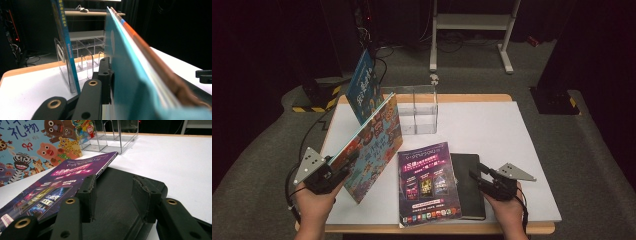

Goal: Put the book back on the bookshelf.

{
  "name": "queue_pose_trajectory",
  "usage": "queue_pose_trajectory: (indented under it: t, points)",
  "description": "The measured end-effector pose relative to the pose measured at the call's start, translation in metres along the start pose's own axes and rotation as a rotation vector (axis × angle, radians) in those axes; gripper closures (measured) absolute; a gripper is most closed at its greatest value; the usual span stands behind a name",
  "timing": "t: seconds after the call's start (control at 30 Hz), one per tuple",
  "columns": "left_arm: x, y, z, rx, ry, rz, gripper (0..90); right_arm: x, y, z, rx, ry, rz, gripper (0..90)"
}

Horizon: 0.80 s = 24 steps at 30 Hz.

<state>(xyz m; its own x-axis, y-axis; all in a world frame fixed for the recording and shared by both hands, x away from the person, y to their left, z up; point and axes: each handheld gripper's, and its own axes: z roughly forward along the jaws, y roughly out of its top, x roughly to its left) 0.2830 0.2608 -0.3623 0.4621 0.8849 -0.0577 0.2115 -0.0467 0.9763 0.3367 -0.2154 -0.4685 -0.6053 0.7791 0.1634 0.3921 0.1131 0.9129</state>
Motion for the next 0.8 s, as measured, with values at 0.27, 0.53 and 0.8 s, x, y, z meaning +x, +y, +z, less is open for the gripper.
queue_pose_trajectory:
  t: [0.27, 0.53, 0.8]
  points:
    - [-0.004, 0.005, 0.002, 0.023, 0.039, 0.060, 80.6, 0.001, 0.000, 0.000, -0.002, 0.009, 0.008, 54.5]
    - [-0.005, 0.026, 0.014, 0.046, 0.027, 0.092, 81.1, 0.001, 0.000, -0.001, -0.015, 0.016, 0.020, 54.7]
    - [0.006, 0.047, 0.010, 0.002, 0.031, 0.018, 81.2, -0.003, 0.001, -0.003, -0.027, 0.020, 0.042, 55.0]
